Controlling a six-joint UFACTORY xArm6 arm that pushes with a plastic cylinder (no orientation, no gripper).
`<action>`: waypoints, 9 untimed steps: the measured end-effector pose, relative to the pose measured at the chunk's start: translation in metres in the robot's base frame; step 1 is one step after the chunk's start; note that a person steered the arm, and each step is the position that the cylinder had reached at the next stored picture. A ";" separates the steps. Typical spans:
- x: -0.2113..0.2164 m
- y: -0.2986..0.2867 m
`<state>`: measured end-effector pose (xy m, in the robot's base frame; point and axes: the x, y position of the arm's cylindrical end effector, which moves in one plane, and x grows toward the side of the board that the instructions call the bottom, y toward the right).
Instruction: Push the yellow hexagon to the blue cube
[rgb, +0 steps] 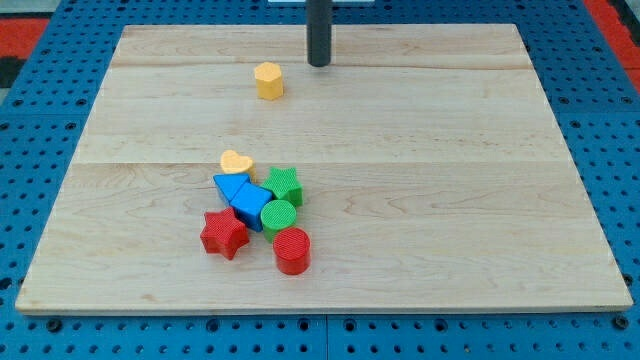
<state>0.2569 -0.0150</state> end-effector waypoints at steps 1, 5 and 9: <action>0.016 -0.043; 0.102 -0.110; 0.161 -0.167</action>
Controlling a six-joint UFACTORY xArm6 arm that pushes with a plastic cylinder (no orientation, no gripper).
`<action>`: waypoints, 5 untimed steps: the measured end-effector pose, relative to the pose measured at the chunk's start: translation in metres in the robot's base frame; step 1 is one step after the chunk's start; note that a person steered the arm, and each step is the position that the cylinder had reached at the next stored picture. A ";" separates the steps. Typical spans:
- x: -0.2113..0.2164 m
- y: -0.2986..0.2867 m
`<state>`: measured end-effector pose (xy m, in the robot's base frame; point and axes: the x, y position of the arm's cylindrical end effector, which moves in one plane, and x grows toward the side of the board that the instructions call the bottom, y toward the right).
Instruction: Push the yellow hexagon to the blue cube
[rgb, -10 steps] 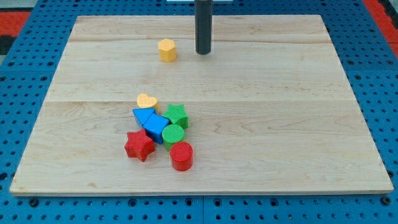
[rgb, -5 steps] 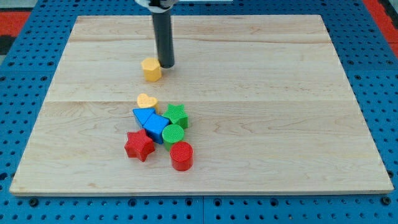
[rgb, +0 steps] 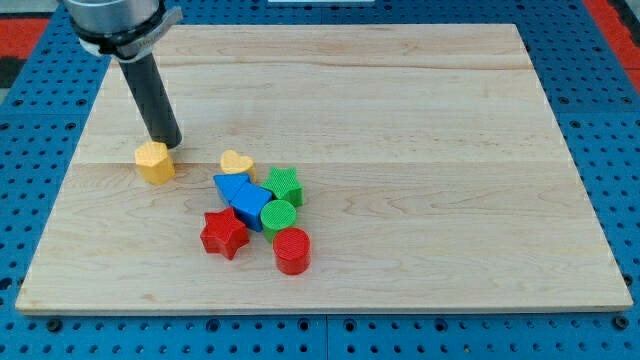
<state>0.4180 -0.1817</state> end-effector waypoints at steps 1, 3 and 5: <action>0.001 -0.023; 0.031 -0.033; 0.024 -0.022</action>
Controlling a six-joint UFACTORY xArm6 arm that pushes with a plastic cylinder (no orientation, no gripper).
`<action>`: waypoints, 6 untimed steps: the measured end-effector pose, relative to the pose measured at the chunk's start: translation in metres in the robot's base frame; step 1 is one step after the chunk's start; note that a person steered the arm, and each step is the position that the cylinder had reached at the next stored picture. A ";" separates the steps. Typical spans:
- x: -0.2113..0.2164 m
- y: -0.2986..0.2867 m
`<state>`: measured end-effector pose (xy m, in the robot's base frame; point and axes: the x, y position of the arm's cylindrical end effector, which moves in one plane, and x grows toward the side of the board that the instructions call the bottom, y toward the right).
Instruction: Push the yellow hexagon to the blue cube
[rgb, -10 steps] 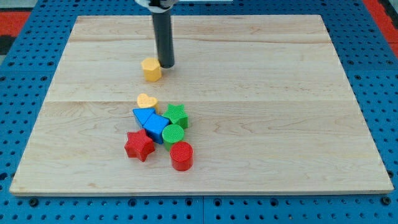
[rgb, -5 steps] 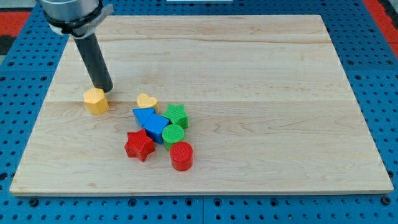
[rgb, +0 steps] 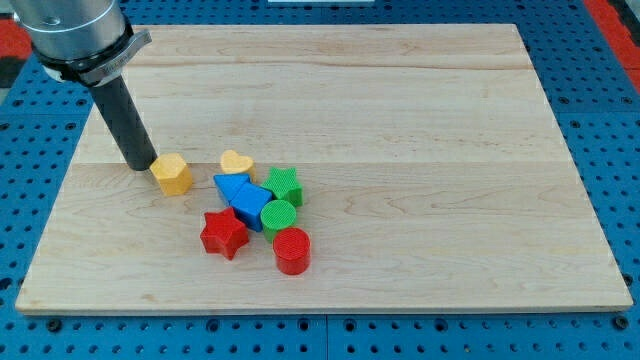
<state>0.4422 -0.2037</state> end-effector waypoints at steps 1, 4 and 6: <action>0.006 0.022; 0.057 0.042; 0.057 0.044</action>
